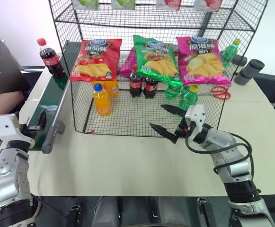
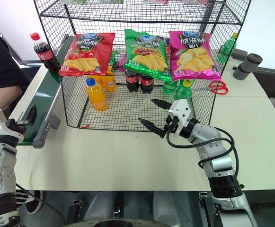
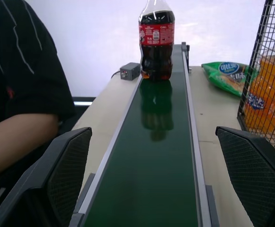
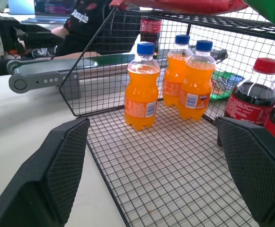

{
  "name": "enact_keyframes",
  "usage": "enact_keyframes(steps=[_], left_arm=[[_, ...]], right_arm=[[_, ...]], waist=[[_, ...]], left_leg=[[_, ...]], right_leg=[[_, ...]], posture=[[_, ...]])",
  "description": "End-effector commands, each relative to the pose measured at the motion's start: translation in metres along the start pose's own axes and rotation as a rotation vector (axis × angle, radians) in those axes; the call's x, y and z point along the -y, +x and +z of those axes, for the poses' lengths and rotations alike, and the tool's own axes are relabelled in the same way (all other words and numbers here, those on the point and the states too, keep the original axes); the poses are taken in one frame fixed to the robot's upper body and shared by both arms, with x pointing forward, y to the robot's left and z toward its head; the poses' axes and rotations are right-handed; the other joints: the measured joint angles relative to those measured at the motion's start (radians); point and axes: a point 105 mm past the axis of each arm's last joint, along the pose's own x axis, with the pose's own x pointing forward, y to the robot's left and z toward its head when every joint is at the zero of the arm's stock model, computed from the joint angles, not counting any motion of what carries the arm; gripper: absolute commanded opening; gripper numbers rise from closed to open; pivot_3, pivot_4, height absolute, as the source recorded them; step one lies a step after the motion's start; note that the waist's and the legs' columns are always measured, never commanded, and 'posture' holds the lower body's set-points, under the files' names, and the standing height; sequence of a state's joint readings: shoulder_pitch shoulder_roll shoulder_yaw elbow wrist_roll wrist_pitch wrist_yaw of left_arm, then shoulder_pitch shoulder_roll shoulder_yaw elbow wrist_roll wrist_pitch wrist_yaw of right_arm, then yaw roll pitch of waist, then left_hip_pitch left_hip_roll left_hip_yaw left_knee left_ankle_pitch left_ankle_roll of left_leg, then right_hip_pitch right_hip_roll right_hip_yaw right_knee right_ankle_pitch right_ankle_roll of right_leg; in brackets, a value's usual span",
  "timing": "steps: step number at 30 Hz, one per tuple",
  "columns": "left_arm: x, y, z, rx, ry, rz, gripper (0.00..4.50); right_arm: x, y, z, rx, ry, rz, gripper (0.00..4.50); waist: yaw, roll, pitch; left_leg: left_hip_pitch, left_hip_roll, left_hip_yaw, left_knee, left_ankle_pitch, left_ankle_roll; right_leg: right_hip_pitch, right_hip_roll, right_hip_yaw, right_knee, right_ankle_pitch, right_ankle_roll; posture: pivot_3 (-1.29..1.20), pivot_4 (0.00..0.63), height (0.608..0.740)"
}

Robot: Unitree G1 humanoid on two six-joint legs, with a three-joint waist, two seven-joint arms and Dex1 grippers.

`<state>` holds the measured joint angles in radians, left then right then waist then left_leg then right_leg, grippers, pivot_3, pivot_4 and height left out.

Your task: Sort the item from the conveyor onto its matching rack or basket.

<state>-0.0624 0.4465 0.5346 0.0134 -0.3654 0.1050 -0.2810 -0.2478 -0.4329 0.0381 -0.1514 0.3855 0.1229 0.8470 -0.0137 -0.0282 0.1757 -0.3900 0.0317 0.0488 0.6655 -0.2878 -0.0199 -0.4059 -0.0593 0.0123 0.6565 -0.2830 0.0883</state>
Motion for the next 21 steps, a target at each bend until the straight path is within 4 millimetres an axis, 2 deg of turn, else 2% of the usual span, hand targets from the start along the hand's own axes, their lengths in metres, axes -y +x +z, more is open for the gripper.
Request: enact_keyframes(steps=[1,12,21], left_arm=[[-0.0022,0.0043,0.0107,0.042,0.036,0.007,4.5],[-0.0069,0.0062,0.0061,0.05,0.002,0.053,4.5],[-0.0081,0.0042,0.0016,0.035,0.047,0.091,4.5]], right_arm=[[-0.0025,0.0037,0.0152,0.046,-0.045,0.014,4.41],[-0.0015,0.007,0.0167,0.055,-0.049,0.004,4.41],[-0.0028,0.009,0.0176,0.056,-0.046,0.008,4.41]], waist=[[0.001,0.0,0.0],[-0.001,0.0,0.0],[0.0,0.0,0.0]], left_leg=[[0.0,0.0,0.0,0.0,0.0,0.0],[0.0,0.0,0.0,0.0,0.0,0.0],[0.0,0.0,0.0,0.0,0.0,0.0]], right_leg=[[0.0,0.0,0.0,0.0,0.0,0.0],[0.0,0.0,0.0,0.0,0.0,0.0],[0.0,0.0,0.0,0.0,0.0,0.0]], posture=[[0.0,0.15,0.74],[0.0,0.15,0.74],[0.0,0.15,0.74]])
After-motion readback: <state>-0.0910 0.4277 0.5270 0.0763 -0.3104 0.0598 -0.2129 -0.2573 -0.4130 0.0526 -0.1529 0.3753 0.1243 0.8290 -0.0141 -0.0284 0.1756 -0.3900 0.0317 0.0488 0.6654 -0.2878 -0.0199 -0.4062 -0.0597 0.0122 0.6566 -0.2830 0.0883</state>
